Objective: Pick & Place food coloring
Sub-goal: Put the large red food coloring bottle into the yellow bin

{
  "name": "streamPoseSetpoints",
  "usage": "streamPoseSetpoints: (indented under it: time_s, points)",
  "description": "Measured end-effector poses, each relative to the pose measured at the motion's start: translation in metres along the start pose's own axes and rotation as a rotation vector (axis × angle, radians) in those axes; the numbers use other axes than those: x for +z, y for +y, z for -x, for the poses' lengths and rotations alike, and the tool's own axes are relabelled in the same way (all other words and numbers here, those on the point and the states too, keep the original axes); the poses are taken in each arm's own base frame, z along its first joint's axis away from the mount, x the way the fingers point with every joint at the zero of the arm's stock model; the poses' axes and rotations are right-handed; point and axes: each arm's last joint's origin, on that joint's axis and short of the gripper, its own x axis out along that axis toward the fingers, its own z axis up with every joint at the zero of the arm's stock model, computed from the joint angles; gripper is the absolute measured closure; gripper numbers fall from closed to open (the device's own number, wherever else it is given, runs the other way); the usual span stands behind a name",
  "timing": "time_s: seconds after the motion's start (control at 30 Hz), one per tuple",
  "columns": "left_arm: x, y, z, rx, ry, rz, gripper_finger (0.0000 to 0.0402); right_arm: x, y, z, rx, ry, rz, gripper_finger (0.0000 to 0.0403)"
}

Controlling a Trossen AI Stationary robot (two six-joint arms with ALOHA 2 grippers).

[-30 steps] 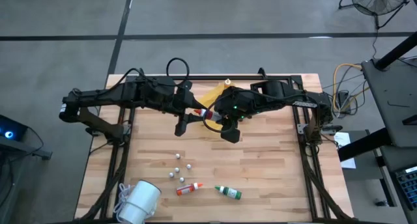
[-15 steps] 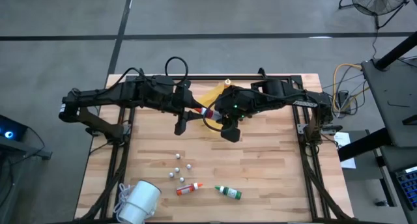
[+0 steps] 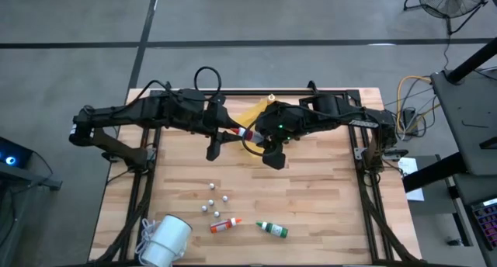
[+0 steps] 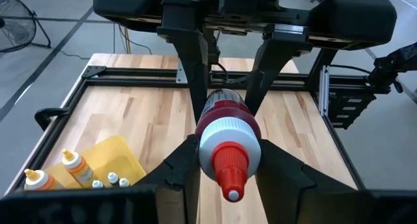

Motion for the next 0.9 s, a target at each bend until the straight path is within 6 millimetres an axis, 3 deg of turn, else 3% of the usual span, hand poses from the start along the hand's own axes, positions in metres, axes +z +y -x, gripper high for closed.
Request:
streamPoseSetpoints:
  time_s: [0.23,0.47,0.7,0.9]
  points:
    - [0.0,0.0,0.003,0.003,0.0,0.001,0.0303,-0.001,0.0,0.0,-0.003,0.015,0.003,0.0229]
    - [0.0,0.001,0.009,0.03,0.001,-0.004,0.0303,0.0,0.0,0.006,-0.001,-0.001,0.0,0.0225]
    - [-0.004,0.004,0.027,0.09,0.035,-0.005,0.0303,0.0,-0.002,0.025,0.005,-0.011,-0.004,0.0223]
    - [-0.01,0.01,0.033,0.142,0.102,0.014,0.0303,-0.012,-0.008,0.049,-0.003,0.014,-0.051,0.0223]
